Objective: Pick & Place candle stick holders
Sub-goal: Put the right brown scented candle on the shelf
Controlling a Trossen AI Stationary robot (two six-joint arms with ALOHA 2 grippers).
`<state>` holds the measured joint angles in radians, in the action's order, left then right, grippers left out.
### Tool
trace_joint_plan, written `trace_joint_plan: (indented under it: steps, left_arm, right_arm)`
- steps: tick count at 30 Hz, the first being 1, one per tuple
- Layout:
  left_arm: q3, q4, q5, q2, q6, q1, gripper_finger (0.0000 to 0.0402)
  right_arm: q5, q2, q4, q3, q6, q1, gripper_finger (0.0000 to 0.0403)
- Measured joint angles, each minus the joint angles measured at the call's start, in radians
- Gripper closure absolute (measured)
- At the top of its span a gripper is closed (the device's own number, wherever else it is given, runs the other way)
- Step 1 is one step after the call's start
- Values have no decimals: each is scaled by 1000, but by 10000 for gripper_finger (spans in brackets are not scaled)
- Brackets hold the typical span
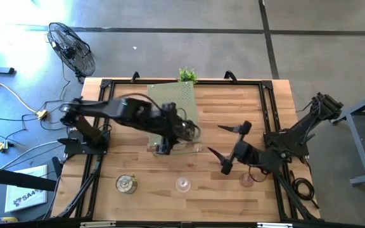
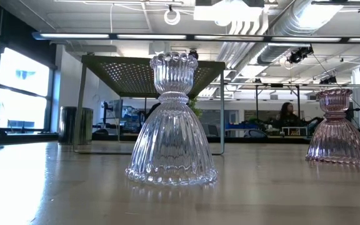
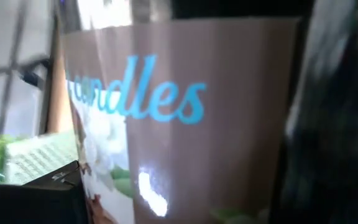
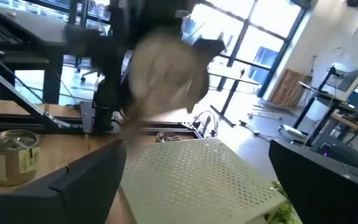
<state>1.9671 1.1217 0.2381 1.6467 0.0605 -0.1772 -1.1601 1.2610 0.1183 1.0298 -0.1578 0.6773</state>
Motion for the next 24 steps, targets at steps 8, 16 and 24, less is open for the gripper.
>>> trace_joint_plan:
  steps: [8,16,24]
  left_arm:
    - [1,-234,-75,-193,107,1,61]
    - [2,-389,-75,-300,197,75,61]
    - [-32,-386,-237,-303,149,348,61]
  right_arm:
    - [-122,0,-29,0,72,65,13]
    - [-126,1,-77,0,158,109,13]
    - [-127,1,-134,0,269,138,14]
